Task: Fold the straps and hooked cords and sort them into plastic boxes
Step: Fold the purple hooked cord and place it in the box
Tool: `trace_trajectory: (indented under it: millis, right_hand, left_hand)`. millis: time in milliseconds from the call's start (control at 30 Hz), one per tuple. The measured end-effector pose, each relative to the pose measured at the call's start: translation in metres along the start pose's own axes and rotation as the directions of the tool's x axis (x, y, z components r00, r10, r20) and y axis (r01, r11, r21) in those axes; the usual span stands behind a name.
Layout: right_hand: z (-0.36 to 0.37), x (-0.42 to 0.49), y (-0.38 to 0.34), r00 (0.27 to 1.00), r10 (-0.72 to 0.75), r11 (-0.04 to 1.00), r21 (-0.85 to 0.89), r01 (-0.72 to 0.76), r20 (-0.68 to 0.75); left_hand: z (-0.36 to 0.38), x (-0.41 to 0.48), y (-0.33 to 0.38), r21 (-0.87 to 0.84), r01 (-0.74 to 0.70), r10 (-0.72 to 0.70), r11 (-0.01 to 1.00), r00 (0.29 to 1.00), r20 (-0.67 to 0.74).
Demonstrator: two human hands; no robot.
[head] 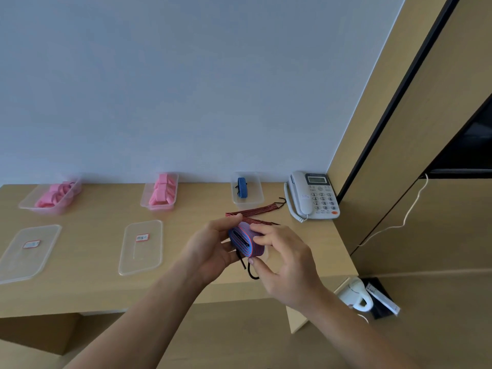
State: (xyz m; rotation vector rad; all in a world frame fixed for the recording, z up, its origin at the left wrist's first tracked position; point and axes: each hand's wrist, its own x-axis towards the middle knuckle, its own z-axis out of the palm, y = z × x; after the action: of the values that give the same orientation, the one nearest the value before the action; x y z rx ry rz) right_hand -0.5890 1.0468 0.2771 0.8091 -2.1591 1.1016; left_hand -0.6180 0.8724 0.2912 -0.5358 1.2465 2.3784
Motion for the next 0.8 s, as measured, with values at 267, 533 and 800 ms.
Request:
trace_trajectory:
  millis: [267,533,800]
  right_hand:
    - [0.036,-0.002,-0.015,0.980,0.200,0.974,0.106,-0.199,0.001]
    - [0.091,0.016,-0.034,0.592,0.684,0.405,0.453,-0.795,0.428]
    - [0.117,0.021,-0.010,0.512,0.755,0.332,0.436,-0.837,0.408]
  left_hand:
    - [-0.034,0.004,0.018,0.055,-0.074,0.076,0.996,0.997,-0.035]
    - [-0.075,0.003,0.040,0.090,-0.160,0.158,0.983,0.987,0.030]
    - [-0.094,0.035,0.050,0.184,-0.091,0.090,0.979,0.996,0.013]
